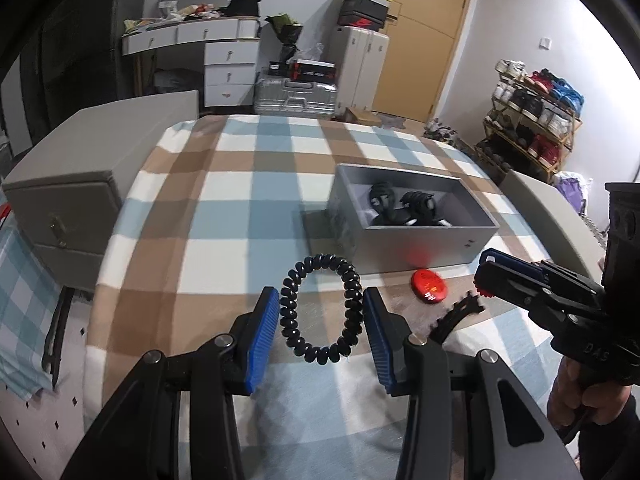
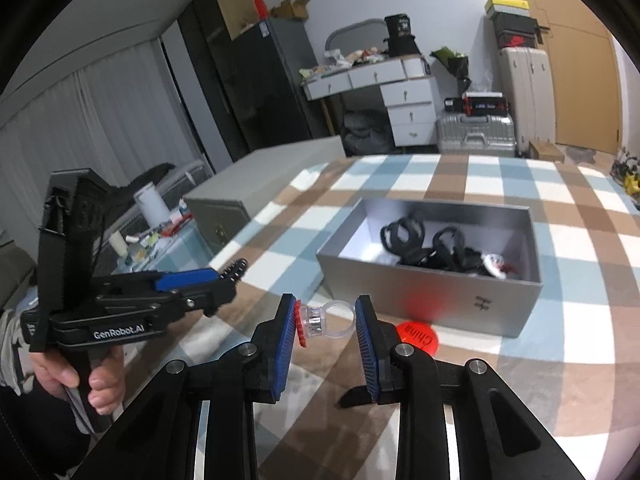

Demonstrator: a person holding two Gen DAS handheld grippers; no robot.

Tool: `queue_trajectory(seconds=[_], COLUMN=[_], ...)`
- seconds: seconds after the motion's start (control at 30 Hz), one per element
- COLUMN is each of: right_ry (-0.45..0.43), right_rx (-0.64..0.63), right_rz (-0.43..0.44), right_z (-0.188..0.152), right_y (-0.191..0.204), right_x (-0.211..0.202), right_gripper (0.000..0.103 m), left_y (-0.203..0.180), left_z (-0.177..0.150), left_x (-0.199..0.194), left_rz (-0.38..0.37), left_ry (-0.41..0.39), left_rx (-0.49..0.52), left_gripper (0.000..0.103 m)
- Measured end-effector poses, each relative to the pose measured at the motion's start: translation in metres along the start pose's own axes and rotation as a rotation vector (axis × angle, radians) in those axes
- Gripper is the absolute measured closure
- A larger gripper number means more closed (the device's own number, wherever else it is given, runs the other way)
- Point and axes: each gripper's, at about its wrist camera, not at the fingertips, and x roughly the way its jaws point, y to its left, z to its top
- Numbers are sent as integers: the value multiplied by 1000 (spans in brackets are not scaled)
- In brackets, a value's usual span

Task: Organize jewelry
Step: 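Carry the bracelet into the box with the left tool while the right tool drops the ring charm in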

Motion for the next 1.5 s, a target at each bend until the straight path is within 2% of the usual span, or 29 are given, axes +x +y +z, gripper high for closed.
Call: queue_trajectory(seconds=[0.33,0.47,0.9,1.33,1.5], right_ry=[-70,-82,-101,-46,-21], right_rx=[18,29,18,64,81], right_rz=[-27,-38,-50,-71,-87], right_z=[17,27,59,59,58], right_y=[-30,-46,-83,-108,-112], right_x=[-23,-26,-7,22,30], right_gripper=[74,74,74,74,71], left_y=[-34,-47,-70,-72,-76], left_z=[30,44,68,73,73], left_x=[21,30,77,93,96], left_rz=[-49,-147,-133,-134,-146], left_ry=[4,27,73,110,117], left_rx=[73,62,100,102,119], left_gripper=[66,66,66,66,66])
